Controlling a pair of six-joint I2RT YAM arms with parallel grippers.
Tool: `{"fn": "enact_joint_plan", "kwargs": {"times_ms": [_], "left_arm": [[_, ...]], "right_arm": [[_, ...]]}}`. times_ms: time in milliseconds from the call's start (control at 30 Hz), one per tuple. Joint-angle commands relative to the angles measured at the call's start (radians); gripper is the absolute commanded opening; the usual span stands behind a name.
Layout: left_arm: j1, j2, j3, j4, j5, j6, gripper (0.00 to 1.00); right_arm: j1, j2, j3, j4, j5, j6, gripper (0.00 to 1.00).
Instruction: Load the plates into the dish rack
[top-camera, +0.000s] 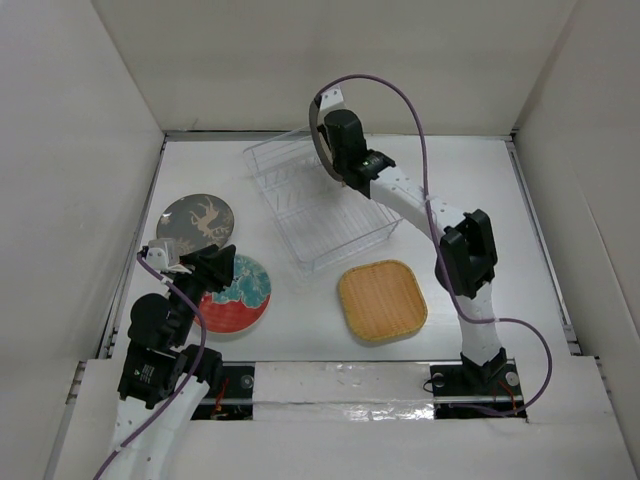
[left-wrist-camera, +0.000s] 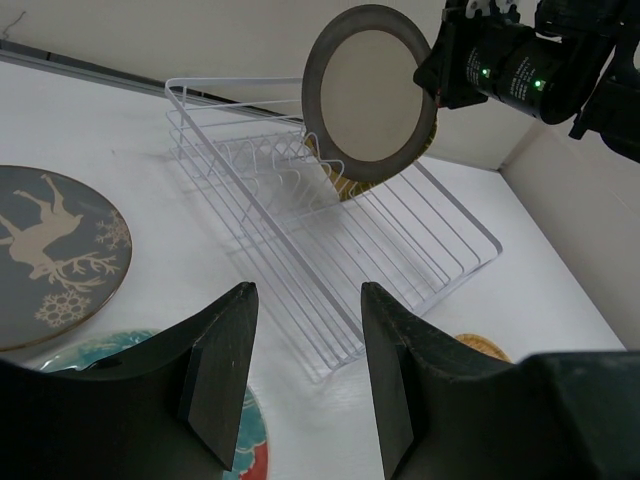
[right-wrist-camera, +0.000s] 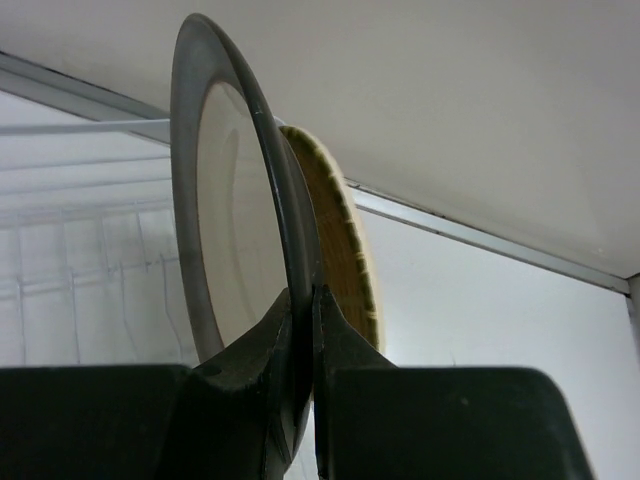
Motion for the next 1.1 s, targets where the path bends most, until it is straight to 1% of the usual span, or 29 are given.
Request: {"fn": "enact_joint_plan", "kwargs": {"times_ms": [0,167,200,267,400,533,700,767,800,867,900,967,1000,1033,1067], "left_arm": [[-0.008,-0.008,0.013,0.039,0.0,0.002,0.43],[-0.008,-0.01,0.013,0.039,0.003,0.003,0.43],[-0.008,-0.01,0.014,0.04,0.001,0.003,0.43],[-0.008,-0.013,0.013,0.039,0.001,0.003,0.42],[-0.008,-0.011,0.013,0.039,0.0,0.003,0.43],[-0.008,-0.011,0.013,0.04,0.003,0.003,0.42],[-0.008,-0.007,0.013,0.042,0.004,0.003,0.42],[-0.008,-0.007,0.013,0.04,0.003,0.003,0.42],[-0.008,-0.007,0.013,0.04,0.004,0.003,0.43],[-0.008,-0.005,0.013,0.042,0.003,0.003,0.43],[-0.008,-0.005,0.014,0.042,0.003,0.002,0.43],[-0.008,-0.005,0.013,0.042,0.003,0.003,0.42],[-0.008,-0.004,0.013,0.04,0.003,0.002,0.43],[-0.008,-0.005,0.013,0.042,0.003,0.002,0.42],[-0.008,-0.007,0.014,0.042,0.003,0.002,0.42]], "right_arm": [[0.022,-0.061,0.123,0.22,0.11,-0.094,0.0],[0.022,-0.031,0.112,0.214,0.107,-0.091,0.0],[0.022,-0.026,0.107,0.191,0.099,-0.079,0.0],[0.032,-0.009,0.1,0.169,0.076,-0.042,0.0],[0.051,-0.001,0.028,0.171,0.076,0.008,0.0],[0.051,-0.014,-0.076,0.191,0.072,0.079,0.0],[0.029,-0.021,-0.1,0.136,0.027,0.188,0.0],[0.003,-0.029,-0.1,0.116,-0.02,0.238,0.11],[0.003,-0.035,-0.098,0.114,-0.037,0.28,0.28],[-0.026,-0.072,-0.103,0.074,-0.1,0.334,0.43],[-0.026,-0.089,-0.109,0.069,-0.127,0.349,0.55],[-0.05,-0.153,-0.123,0.059,-0.21,0.392,0.65],[-0.05,-0.177,-0.133,0.059,-0.245,0.406,0.73],[-0.066,-0.204,-0.156,0.054,-0.32,0.432,0.76],[-0.075,-0.231,-0.173,0.053,-0.354,0.444,0.78]]}}
